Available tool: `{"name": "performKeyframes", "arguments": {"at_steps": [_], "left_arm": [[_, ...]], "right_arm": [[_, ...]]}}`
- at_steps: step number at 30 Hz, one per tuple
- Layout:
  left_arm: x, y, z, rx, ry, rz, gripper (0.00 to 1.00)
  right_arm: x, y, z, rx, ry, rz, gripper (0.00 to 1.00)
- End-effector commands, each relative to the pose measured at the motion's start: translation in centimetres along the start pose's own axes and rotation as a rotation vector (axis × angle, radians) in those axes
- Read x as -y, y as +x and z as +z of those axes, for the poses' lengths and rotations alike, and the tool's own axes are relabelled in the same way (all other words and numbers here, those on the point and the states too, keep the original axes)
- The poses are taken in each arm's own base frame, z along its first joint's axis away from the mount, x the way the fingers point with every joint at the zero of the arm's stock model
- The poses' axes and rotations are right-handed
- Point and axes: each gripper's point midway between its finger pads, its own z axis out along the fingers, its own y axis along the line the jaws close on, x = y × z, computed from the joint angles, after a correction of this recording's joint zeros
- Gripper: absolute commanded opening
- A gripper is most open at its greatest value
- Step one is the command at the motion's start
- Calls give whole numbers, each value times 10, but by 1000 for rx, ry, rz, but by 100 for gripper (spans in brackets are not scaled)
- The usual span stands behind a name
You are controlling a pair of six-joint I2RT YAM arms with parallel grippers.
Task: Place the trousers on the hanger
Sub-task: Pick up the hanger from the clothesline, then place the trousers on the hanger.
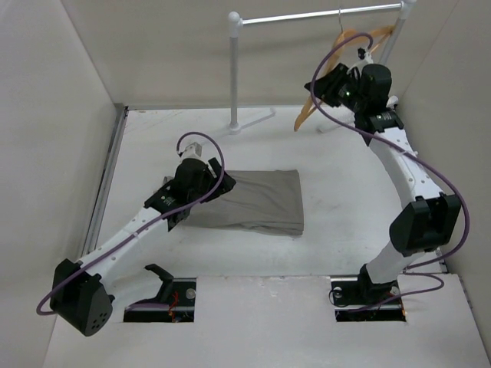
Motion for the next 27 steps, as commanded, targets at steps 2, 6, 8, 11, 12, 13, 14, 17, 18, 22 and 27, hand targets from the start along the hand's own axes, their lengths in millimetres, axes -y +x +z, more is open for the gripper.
{"name": "performKeyframes", "arguments": {"at_steps": [2, 6, 8, 11, 12, 13, 14, 17, 18, 22, 27], "left_arm": [[54, -31, -9, 53, 131, 0, 62], [85, -41, -10, 61, 185, 14, 63], [101, -47, -8, 68, 212, 16, 64], [133, -57, -5, 74, 273, 22, 64], [150, -61, -5, 82, 306, 26, 64], [160, -62, -5, 88, 328, 29, 65], [173, -65, -5, 97, 353, 33, 66], [206, -56, 3, 87, 400, 70, 68], [211, -52, 8, 86, 399, 85, 68], [231, -29, 25, 59, 406, 136, 69], [242, 5, 32, 24, 406, 196, 69]], "right_arm": [[7, 32, -16, -19, -43, -31, 14], [18, 60, -27, -74, -38, -33, 13], [19, 67, -32, -96, -38, -28, 11], [15, 94, -49, -141, -43, -16, 11], [18, 108, -57, -158, -33, -5, 11], [20, 120, -63, -174, -25, 5, 11], [24, 136, -70, -190, -9, 24, 11], [28, 183, -93, -247, 8, 69, 10], [28, 195, -101, -265, 6, 76, 10], [23, 233, -128, -325, 3, 91, 11], [20, 255, -149, -356, 5, 108, 11]]}}
